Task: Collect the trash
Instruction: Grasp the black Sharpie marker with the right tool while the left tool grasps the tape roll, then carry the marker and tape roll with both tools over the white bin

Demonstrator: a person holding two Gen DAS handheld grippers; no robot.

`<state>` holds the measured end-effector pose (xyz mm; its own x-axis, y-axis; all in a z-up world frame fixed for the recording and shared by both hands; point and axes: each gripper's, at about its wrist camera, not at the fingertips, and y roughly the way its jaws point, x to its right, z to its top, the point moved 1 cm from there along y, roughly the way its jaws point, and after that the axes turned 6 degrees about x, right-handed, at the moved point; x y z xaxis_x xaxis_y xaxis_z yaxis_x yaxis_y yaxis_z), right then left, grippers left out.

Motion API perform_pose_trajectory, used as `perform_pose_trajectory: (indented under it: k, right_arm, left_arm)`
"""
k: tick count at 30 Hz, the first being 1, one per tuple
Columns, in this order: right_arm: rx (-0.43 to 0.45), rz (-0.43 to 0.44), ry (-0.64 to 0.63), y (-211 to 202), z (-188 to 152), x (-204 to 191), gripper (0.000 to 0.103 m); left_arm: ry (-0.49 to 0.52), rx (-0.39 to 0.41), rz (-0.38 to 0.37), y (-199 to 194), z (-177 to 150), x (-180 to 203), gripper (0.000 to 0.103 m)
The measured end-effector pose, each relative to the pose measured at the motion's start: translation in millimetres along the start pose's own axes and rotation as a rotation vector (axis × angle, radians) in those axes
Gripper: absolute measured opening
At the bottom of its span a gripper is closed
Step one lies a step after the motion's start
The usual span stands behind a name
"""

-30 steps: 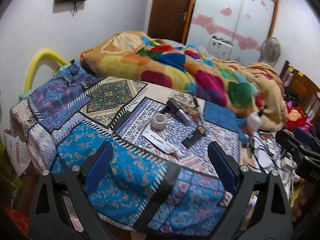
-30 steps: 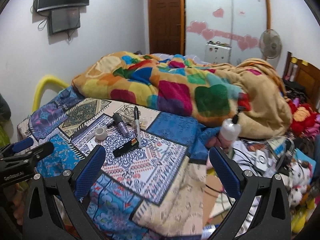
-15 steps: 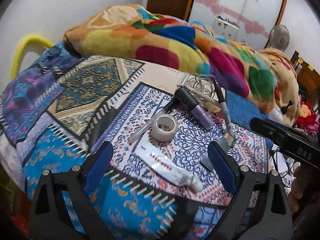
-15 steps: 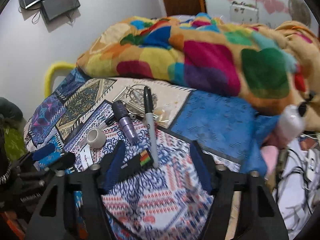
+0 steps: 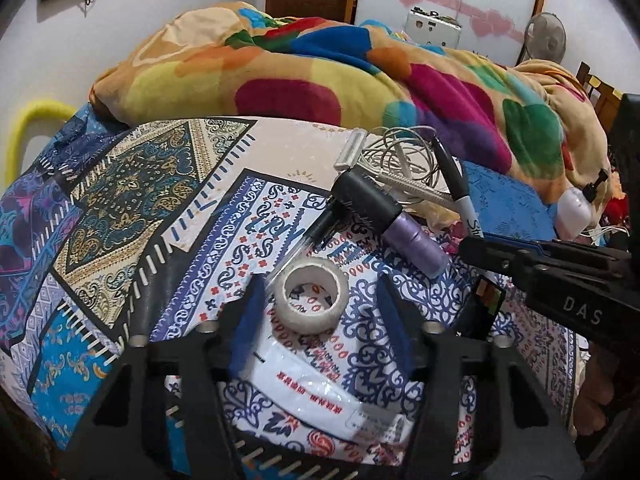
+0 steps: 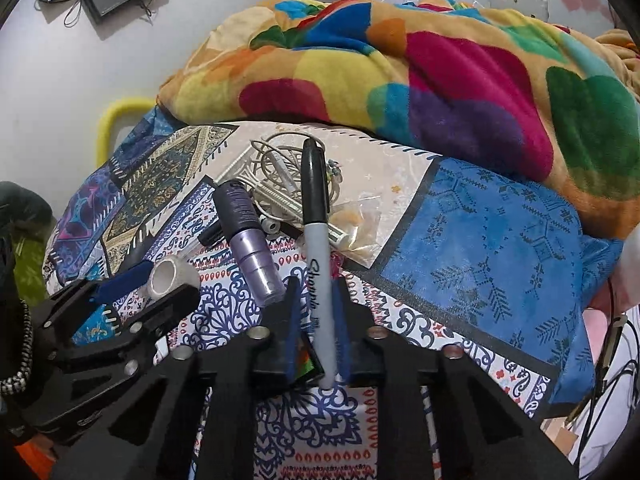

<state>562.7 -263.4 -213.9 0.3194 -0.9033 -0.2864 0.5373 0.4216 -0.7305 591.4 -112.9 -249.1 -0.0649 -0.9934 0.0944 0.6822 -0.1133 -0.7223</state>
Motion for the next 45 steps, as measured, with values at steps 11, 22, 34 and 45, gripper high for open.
perform_pose_trajectory:
  k: [11, 22, 34, 45]
  right_arm:
    - [0.034, -0.002, -0.015, -22, 0, -1, 0.01]
    - [0.113, -0.029, -0.051, -76, 5, -18, 0.01]
    - [0.158, 0.031, -0.105, -137, -17, -74, 0.01]
    - [0.177, 0.112, -0.185, -173, -48, -147, 0.01]
  left_arm:
    - [0.03, 0.054, -0.019, -24, 6, 13, 0.037]
    - [0.069, 0.124, -0.024, -93, 9, 25, 0.037]
    - [0.033, 0.195, 0.022, -189, -15, 5, 0.037]
    - [-0.058, 0.239, 0.076, -268, -56, -47, 0.037]
